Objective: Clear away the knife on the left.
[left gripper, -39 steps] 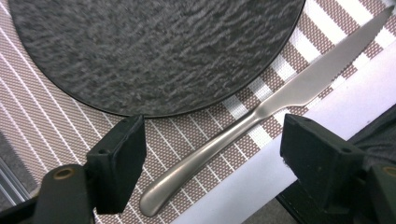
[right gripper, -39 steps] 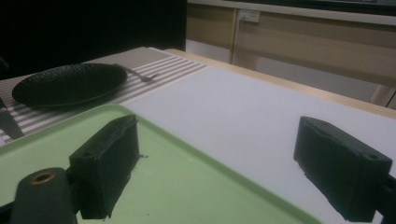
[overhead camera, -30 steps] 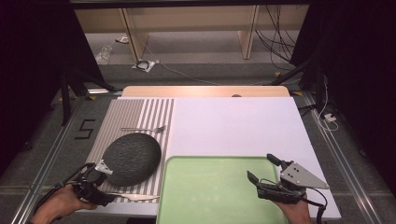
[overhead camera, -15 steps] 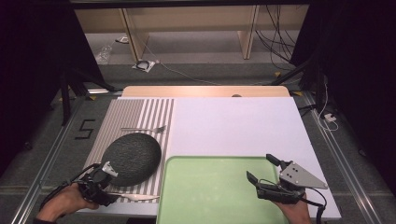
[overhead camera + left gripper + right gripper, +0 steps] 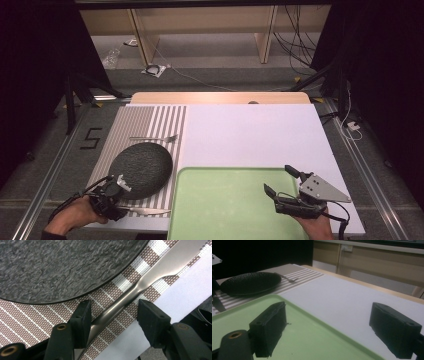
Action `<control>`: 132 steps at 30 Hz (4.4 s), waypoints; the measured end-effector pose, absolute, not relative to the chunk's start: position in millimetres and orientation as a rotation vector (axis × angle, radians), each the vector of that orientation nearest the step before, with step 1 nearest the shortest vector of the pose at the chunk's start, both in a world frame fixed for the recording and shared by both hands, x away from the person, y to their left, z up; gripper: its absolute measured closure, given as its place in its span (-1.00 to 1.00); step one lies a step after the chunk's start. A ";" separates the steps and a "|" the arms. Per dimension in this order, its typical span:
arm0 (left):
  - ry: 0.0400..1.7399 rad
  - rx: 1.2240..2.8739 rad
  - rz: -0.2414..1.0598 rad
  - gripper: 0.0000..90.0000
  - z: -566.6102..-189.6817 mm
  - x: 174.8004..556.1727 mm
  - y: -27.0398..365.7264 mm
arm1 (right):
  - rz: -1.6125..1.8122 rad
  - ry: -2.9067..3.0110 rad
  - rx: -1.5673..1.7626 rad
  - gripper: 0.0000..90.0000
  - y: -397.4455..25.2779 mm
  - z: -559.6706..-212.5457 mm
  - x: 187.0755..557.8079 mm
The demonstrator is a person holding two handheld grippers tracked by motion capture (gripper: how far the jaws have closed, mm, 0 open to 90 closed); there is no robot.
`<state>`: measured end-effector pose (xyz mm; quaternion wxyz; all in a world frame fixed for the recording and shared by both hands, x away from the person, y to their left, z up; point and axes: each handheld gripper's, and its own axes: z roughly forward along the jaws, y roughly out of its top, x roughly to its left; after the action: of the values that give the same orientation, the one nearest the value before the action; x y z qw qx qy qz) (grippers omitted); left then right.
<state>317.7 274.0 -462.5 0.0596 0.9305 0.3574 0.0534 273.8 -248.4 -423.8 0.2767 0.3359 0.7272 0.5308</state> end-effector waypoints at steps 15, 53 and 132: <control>1.002 2.873 0.156 0.31 -461.4 315.2 263.2 | 1.424 1.959 0.900 -0.66 -248.0 -424.0 273.9; 0.884 2.985 0.189 0.77 -461.1 310.2 243.8 | 1.415 1.976 0.896 -0.66 -247.3 -424.7 274.6; 0.541 2.750 0.075 0.78 -415.0 296.2 104.1 | 1.438 1.954 0.918 -0.66 -251.3 -424.4 274.6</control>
<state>296.2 104.1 -415.0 0.1681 0.9669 0.1903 0.0264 274.6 -251.3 -424.4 0.2704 0.3407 0.7253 0.5336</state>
